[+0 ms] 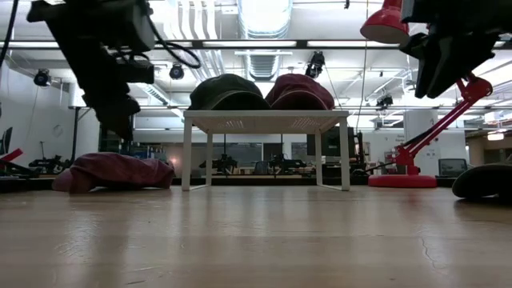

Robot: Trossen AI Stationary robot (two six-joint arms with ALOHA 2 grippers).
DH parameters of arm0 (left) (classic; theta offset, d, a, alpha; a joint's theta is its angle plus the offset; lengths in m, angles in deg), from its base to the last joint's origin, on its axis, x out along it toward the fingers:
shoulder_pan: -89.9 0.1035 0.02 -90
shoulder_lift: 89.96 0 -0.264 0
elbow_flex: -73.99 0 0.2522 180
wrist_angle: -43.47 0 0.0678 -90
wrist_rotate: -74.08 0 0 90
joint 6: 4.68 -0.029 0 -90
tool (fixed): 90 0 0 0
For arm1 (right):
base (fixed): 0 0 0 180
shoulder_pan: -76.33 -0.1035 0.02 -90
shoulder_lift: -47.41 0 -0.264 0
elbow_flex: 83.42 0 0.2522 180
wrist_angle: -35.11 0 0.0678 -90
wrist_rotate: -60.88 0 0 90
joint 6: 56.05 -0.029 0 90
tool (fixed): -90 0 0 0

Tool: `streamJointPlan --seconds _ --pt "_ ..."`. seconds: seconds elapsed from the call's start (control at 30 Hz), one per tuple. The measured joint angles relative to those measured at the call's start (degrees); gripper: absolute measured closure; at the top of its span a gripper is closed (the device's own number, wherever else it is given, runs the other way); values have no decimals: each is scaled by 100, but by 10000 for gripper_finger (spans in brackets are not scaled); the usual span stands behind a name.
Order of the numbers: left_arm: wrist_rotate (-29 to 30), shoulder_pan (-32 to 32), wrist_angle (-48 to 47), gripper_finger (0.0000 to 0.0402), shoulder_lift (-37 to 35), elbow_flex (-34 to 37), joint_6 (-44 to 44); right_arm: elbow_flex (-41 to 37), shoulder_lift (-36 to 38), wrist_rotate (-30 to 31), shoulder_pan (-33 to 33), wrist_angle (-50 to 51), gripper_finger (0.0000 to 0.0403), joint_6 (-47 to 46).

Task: Pick & Place hat
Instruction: Stack the red cap on top of the red cap on the shelf

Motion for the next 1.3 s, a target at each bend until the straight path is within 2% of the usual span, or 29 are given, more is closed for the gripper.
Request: streamJointPlan --seconds 0.2,0.27,0.47,0.63,0.73,0.83,0.97,1.0,1.07,1.2,1.3 --pt "-532 417 715 257 22 48 -896 -136 4 -19 81 -42 282 60" --pt "-621 635 734 257 28 78 -931 -147 4 -27 83 -38 282 47" --pt "-1606 1225 900 257 27 288 -1105 -147 11 -63 83 -34 281 62" --pt "-1767 1530 1252 257 138 599 -1069 -167 11 -64 102 -41 289 65" --pt "-2177 1690 1275 258 228 735 -983 -168 11 -61 116 -43 294 45" --pt "-2632 1714 1293 285 298 850 -940 -168 13 -63 116 -49 299 43" --pt "-2911 1686 1318 377 323 997 -704 -168 13 -61 116 -69 305 26" --pt "-3003 1686 1384 388 318 1038 -592 -168 13 -61 116 -78 307 25" --pt "-3268 1651 1538 393 299 1065 -388 -168 13 -61 116 -124 311 23" --pt "-4161 1375 2177 399 301 1023 404 -168 11 -61 116 -228 319 22" --pt "-4298 985 2847 400 306 894 1198 -168 7 -61 116 -235 324 -125"
